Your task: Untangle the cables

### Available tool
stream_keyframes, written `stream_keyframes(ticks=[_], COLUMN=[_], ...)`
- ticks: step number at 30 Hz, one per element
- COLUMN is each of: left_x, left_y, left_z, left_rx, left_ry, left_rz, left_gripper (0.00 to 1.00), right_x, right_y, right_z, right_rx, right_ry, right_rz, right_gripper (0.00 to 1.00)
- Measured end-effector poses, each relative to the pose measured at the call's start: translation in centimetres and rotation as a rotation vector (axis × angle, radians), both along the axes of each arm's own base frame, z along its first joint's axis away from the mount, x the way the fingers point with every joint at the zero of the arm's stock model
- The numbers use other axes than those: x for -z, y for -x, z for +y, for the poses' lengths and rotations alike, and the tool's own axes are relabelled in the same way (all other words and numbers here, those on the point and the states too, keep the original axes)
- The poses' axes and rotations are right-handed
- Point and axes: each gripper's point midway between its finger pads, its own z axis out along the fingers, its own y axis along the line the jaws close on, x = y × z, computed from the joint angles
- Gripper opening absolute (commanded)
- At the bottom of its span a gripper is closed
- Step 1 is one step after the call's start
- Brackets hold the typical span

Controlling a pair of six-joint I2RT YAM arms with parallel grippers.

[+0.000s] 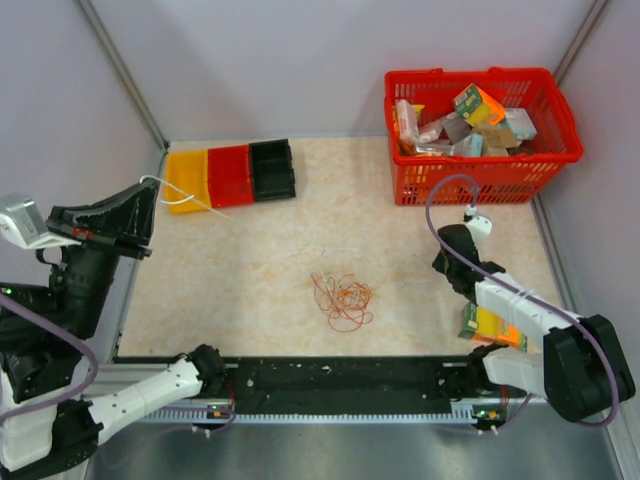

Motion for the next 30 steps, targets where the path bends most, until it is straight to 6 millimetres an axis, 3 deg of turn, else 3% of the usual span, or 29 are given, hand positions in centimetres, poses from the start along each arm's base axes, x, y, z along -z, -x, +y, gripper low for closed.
stream_keyframes(ticks=[3,6,12,13,15,19,21,23,30], left_x=[0.3,0.9,0.5,0.2,-0.6,-2.7,-4.6,-6.2,-9.7], left_y=[-0.6,-1.6,-2.6,-2.7,-2.8,-2.7,-2.7,-2.8,-2.7], left_z=[0.2,-0.4,-2.3,-2.7,-3.4,-4.9,-5.8,-6.9,-9.1], left_rx=[-0.031,-0.058,-0.032,-0.023,0.000,0.056,0.087,0.118,0.189], left_ry=[-0.002,-0.024,-0.058,-0.060,-0.060,-0.058,-0.045,-0.038,-0.023], left_rz=[0.021,0.049,0.058,0.053,0.040,0.002,-0.031,-0.060,-0.135], left_gripper=[0.00,0.00,0.00,0.00,0.00,0.00,0.00,0.00,0.00], right_x=[0.8,1.4,1.2,1.0,0.5,-1.2,-2.7,-4.5,-13.5], right_y=[0.8,1.1,1.3,1.3,1.0,0.8,0.6,1.4,5.8], right_z=[-1.4,-2.3,0.8,1.2,1.9,3.6,4.9,7.7,18.8], right_rx=[0.035,0.035,-0.179,-0.203,-0.249,-0.356,-0.426,-0.546,-1.032], right_ry=[0.028,0.026,-0.008,-0.007,-0.013,-0.012,0.010,0.015,-0.160], right_rz=[0.048,0.088,0.113,0.112,0.104,0.100,0.070,0.015,-0.371], right_gripper=[0.00,0.10,0.09,0.13,0.34,0.60,0.68,0.71,0.74])
